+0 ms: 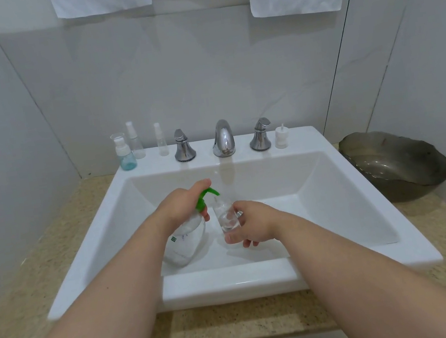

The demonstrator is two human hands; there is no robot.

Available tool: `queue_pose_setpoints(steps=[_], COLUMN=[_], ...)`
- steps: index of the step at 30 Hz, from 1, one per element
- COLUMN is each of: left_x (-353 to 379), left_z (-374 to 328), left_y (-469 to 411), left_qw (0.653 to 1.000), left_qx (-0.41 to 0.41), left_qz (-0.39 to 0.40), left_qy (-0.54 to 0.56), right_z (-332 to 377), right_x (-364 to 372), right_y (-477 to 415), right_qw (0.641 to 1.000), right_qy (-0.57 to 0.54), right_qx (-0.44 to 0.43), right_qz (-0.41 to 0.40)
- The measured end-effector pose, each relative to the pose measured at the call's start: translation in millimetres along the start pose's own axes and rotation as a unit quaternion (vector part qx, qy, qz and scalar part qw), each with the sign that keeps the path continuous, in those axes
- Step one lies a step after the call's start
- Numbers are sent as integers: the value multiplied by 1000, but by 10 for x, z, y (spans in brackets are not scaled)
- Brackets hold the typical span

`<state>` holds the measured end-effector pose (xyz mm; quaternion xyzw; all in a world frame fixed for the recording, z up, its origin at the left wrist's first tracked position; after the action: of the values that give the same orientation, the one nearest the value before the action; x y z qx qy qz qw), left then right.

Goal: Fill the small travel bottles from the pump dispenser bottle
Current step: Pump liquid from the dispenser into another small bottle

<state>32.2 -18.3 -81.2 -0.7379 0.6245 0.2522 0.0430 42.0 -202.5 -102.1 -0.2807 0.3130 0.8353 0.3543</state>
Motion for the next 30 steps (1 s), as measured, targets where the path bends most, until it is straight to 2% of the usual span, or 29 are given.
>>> queue_pose_setpoints(steps=[15,23,30], left_x=[49,-35,-7], left_z=[-57,13,28], left_y=[9,-2,-34], left_qw=[1000,1000,1000], left_qx=[10,9,0], left_qz=[21,-20,-9], left_qy=[-9,-8,-11], right_z=[-16,3,-3], right_x=[18,5,3], right_y=[-24,2,3], right_qw=[1000,1000,1000], right_qy=[9,13,8], right_qx=[2,1,1], right_qz=[5,4,4])
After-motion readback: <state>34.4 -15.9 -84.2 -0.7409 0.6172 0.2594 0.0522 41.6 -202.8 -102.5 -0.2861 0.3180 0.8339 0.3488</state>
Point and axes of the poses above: each hand's wrist, its own y-axis away from the middle knuckle, its own x-axis out of the palm, z = x × y, the point moved 6 cm from there along -y, towards the middle knuckle, and after that the axes turned 8 degrees about y, right-handed, at the moved point
